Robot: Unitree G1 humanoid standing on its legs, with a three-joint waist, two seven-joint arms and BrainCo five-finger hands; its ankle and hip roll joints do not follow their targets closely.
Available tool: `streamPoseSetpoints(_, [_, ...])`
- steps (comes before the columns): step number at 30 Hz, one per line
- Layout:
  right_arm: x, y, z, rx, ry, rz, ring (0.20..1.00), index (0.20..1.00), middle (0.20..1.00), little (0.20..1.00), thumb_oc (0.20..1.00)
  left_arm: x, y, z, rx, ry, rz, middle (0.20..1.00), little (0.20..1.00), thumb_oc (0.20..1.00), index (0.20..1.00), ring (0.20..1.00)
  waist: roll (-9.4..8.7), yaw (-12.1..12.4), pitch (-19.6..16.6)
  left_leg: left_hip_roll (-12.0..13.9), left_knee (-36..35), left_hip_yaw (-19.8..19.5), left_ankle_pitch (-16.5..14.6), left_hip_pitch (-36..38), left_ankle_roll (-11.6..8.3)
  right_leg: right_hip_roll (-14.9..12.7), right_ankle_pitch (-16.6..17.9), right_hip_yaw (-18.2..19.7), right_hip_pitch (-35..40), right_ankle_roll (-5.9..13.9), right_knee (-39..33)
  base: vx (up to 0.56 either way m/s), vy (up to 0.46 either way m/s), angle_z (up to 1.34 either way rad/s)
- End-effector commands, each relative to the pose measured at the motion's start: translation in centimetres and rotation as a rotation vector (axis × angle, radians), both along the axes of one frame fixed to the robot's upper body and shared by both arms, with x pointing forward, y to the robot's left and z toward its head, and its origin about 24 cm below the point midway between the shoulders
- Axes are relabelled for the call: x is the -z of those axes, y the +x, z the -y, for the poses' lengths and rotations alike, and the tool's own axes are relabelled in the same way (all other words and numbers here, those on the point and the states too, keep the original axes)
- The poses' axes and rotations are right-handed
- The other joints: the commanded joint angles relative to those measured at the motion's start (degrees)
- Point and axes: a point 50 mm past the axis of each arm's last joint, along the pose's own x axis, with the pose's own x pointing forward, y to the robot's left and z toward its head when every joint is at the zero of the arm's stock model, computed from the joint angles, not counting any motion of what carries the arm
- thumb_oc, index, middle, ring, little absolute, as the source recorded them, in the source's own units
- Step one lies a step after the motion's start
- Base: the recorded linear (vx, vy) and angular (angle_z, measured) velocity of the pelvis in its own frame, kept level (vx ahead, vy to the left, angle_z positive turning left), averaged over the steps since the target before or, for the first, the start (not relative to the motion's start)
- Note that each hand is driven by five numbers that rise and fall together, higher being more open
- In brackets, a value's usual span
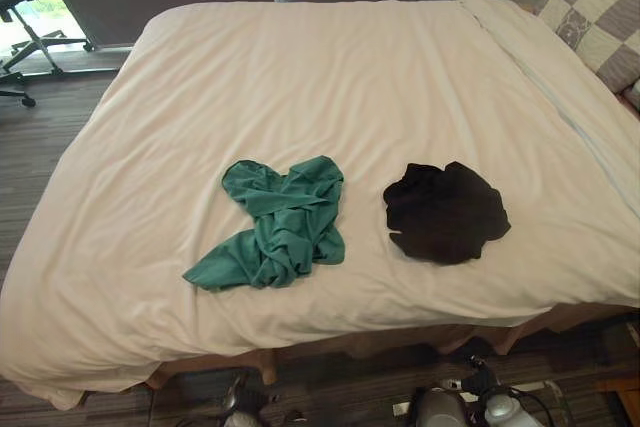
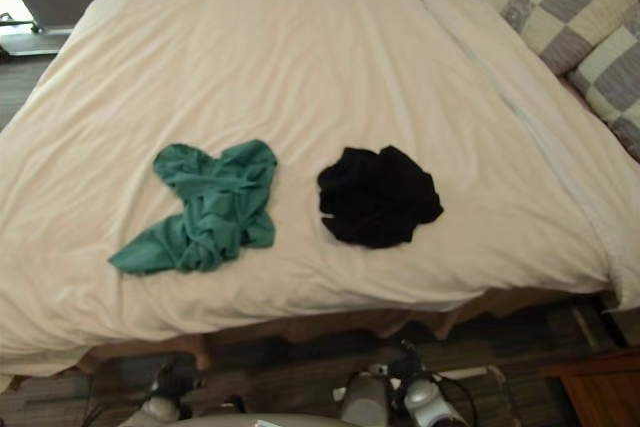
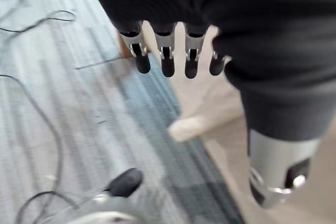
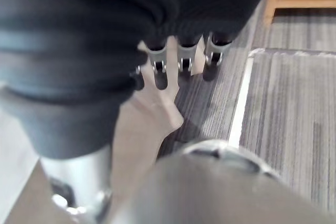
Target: Tidy up the quilt and then pick up the clothes from the bed and put them into the laundry hamper.
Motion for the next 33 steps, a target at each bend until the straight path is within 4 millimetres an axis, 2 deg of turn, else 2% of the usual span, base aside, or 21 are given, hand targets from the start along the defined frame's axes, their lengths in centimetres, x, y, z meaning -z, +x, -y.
streamPoseSetpoints(1, [0.1,0.3,-0.2,0.02,-0.015,-0.001,1.0,1.0,1.0,1.0,1.0,-0.5,0.1,-1.6,-0.058,0.051,0.03,1.0,1.0,1.0,1.0,1.0,-1.48,-0.32,2.8,-0.38,0.63,-4.73,-0.38,-2.84,-2.06,-4.81,9.88,-1.1,3.14,1.63,-18.07,0.01,-0.035,0.22])
streamPoseSetpoints(4, [0.1,-1.8,3.2,0.243,-0.081,-0.033,1.0,1.0,1.0,1.0,1.0,-0.5,-5.5,-4.2,-0.393,0.096,-0.061,1.0,1.0,1.0,1.0,1.0,-1.43,1.11,0.24,-0.07,-0.35,-3.5,0.06,-2.21,-2.41,-5.36,11.01,-2.4,7.49,2.45,-23.6,0.03,-0.055,0.06])
streamPoseSetpoints(9, [-2.4,-1.7,8.9,0.564,-0.128,0.139,1.0,1.0,1.0,1.0,1.0,-3.3,-8.7,-10.8,-0.642,0.277,-0.046,1.0,1.0,1.0,1.0,1.0,-1.13,0.51,-1.98,0.48,-1.68,-2.85,1.08,-1.44,-3.16,-5.5,12.56,-2.55,9.9,3.34,-27.38,0.05,-0.015,-0.02])
streamPoseSetpoints(10, [-5.0,-0.5,11.8,0.602,-0.196,0.291,1.0,1.0,1.0,1.0,1.0,-5.7,-7.0,-14.8,-0.687,0.375,0.095,1.0,1.0,1.0,1.0,1.0,-0.95,0.3,-2.35,0.8,-2.21,-2.66,1.47,-1.1,-3.34,-5.61,12.77,-2.93,10.24,3.65,-27.51,0.03,-0.002,-0.02])
streamPoseSetpoints(11, [-5.0,-0.5,11.8,0.602,-0.196,0.291,1.0,1.0,1.0,1.0,1.0,-5.7,-7.0,-14.8,-0.686,0.375,0.095,1.0,1.0,1.0,1.0,1.0,-0.96,0.31,-2.35,0.8,-2.23,-2.66,1.48,-1.07,-3.34,-5.61,12.77,-2.94,10.27,3.66,-27.52,0.05,0.011,0.02])
streamPoseSetpoints(12, [-9.5,1.5,15.0,0.567,-0.312,0.509,1.0,1.0,1.0,1.0,1.0,-8.8,-3.8,-18.2,-0.646,0.469,0.289,1.0,1.0,1.0,1.0,1.0,-0.51,-0.17,-2.15,1.15,-2.83,-2.57,1.47,-0.2,-3.5,-5.45,12.31,-2.89,10.96,3.8,-27.62,0.0,0.0,0.0])
streamPoseSetpoints(13, [-9.5,1.5,15.0,0.567,-0.312,0.508,1.0,1.0,1.0,1.0,1.0,-8.8,-3.8,-18.2,-0.645,0.469,0.289,1.0,1.0,1.0,1.0,1.0,-0.56,-0.15,-2.24,1.07,-2.82,-2.61,1.69,-0.43,-3.45,-5.52,12.52,-2.9,10.77,3.76,-27.66,0.04,0.02,0.04])
streamPoseSetpoints(15, [-13.1,2.5,16.9,0.515,-0.426,0.643,1.0,1.0,1.0,1.0,1.0,-11.7,-0.5,-19.9,-0.53,0.544,0.459,1.0,1.0,1.0,1.0,1.0,-0.2,-0.42,-2.37,1.24,-3.02,-2.57,1.69,-0.26,-3.5,-5.61,12.37,-3.18,10.92,3.99,-27.66,0.02,0.008,0.0])
streamPoseSetpoints(16, [-16.0,3.4,18.0,0.422,-0.539,0.72,1.0,1.0,1.0,1.0,1.0,-15.3,2.7,-21.3,-0.419,0.615,0.63,1.0,1.0,1.0,1.0,1.0,0.26,-0.37,-2.4,1.42,-3.14,-2.51,1.39,0.21,-3.64,-5.6,12.01,-3.48,11.32,4.2,-27.58,0.04,0.005,0.03])
streamPoseSetpoints(17, [-19.1,4.6,18.6,0.276,-0.681,0.785,1.0,1.0,1.0,1.0,1.0,-19.6,6.2,-21.4,-0.177,0.707,0.784,1.0,1.0,1.0,1.0,1.0,0.45,-0.33,-2.38,1.53,-3.1,-2.62,1.23,0.54,-3.63,-5.64,11.87,-3.37,11.55,4.29,-27.41,0.03,0.002,0.12])
streamPoseSetpoints(18, [-19.2,4.6,18.6,0.275,-0.681,0.785,1.0,1.0,1.0,1.0,1.0,-19.6,6.2,-21.4,-0.177,0.708,0.783,1.0,1.0,1.0,1.0,1.0,0.38,-0.36,-2.53,1.42,-3.04,-2.65,1.49,0.2,-3.56,-5.73,12.15,-3.35,11.27,4.24,-27.45,0.02,-0.013,0.14])
streamPoseSetpoints(20, [-23.4,6.5,18.3,0.079,-0.832,0.884,1.0,1.0,1.0,1.0,1.0,-26.8,11.1,-17.9,0.175,0.787,1.096,1.0,1.0,1.0,1.0,1.0,0.39,0.2,-2.62,1.82,-3.11,-3.06,1.08,0.6,-3.71,-5.66,11.53,-3.38,11.54,4.49,-27.22,0.02,-0.035,0.05])
streamPoseSetpoints(21, [-23.4,6.5,18.3,0.077,-0.832,0.885,1.0,1.0,1.0,1.0,1.0,-26.9,11.1,-17.9,0.173,0.789,1.095,1.0,1.0,1.0,1.0,1.0,0.33,0.11,-2.65,1.74,-3.05,-3.08,1.36,0.34,-3.65,-5.73,11.81,-3.36,11.32,4.42,-27.24,0.05,-0.059,0.02])
streamPoseSetpoints(22, [-25.5,8.1,17.0,-0.077,-0.897,0.931,1.0,1.0,1.0,1.0,1.0,-29.3,12.9,-14.5,0.36,0.768,1.228,1.0,1.0,1.0,1.0,1.0,0.03,0.33,-2.99,1.98,-3.11,-3.16,0.93,0.74,-3.79,-5.78,11.31,-3.53,11.77,4.55,-27.2,0.02,-0.032,0.01])
streamPoseSetpoints(23, [-25.6,8.1,16.9,-0.077,-0.899,0.932,1.0,1.0,1.0,1.0,1.0,-29.3,12.9,-14.5,0.359,0.768,1.229,1.0,1.0,1.0,1.0,1.0,0.01,0.28,-2.94,1.9,-3.05,-3.19,1.22,0.49,-3.73,-5.85,11.61,-3.52,11.56,4.47,-27.23,0.04,-0.046,-0.01])
streamPoseSetpoints(25, [-26.9,10.2,14.4,-0.231,-0.912,0.989,1.0,1.0,1.0,1.0,1.0,-29.7,15.0,-10.3,0.495,0.654,1.331,1.0,1.0,1.0,1.0,1.0,-0.5,0.0,-3.36,1.98,-3.02,-3.04,0.96,0.66,-3.76,-5.92,11.49,-3.47,11.61,4.42,-27.26,0.04,-0.04,-0.1])
streamPoseSetpoints(27, [-27.0,10.9,13.5,-0.269,-0.901,1.001,1.0,1.0,1.0,1.0,1.0,-29.4,15.8,-8.6,0.533,0.608,1.346,1.0,1.0,1.0,1.0,1.0,-0.4,0.0,-3.24,2.04,-3.02,-2.82,0.8,0.85,-3.73,-5.88,11.44,-3.39,11.65,4.42,-27.27,0.05,-0.034,-0.07])
streamPoseSetpoints(29, [-27.0,12.5,10.9,-0.383,-0.86,1.017,1.0,1.0,1.0,1.0,1.0,-26.5,17.3,-5.4,0.605,0.489,1.275,1.0,1.0,1.0,1.0,1.0,-0.68,-0.45,-3.08,2.19,-3.06,-2.01,0.46,1.24,-3.71,-5.67,11.31,-3.1,11.66,4.36,-27.57,0.06,-0.031,-0.06])
streamPoseSetpoints(30, [-27.1,12.6,10.9,-0.384,-0.863,1.016,1.0,1.0,1.0,1.0,1.0,-26.4,17.4,-5.3,0.603,0.489,1.275,1.0,1.0,1.0,1.0,1.0,-0.57,-0.4,-3.04,2.18,-3.09,-1.93,0.44,1.29,-3.71,-5.67,11.31,-3.03,11.65,4.36,-27.58,0.03,-0.026,-0.11])
streamPoseSetpoints(31, [-26.7,13.2,9.6,-0.439,-0.84,1.007,1.0,1.0,1.0,1.0,1.0,-24.3,17.9,-4.3,0.614,0.473,1.183,1.0,1.0,1.0,1.0,1.0,-0.87,-0.55,-2.71,2.3,-3.06,-1.49,0.29,1.4,-3.66,-5.6,11.36,-2.95,11.43,4.34,-27.61,0.02,-0.021,-0.13])
streamPoseSetpoints(33, [-27.0,13.6,8.8,-0.47,-0.833,1.014,1.0,1.0,1.0,1.0,1.0,-22.9,17.9,-3.8,0.621,0.47,1.121,1.0,1.0,1.0,1.0,1.0,-1.01,-0.52,-2.21,2.39,-3.04,-1.24,0.23,1.36,-3.63,-5.55,11.36,-2.77,11.09,4.36,-27.57,0.0,-0.028,-0.14])
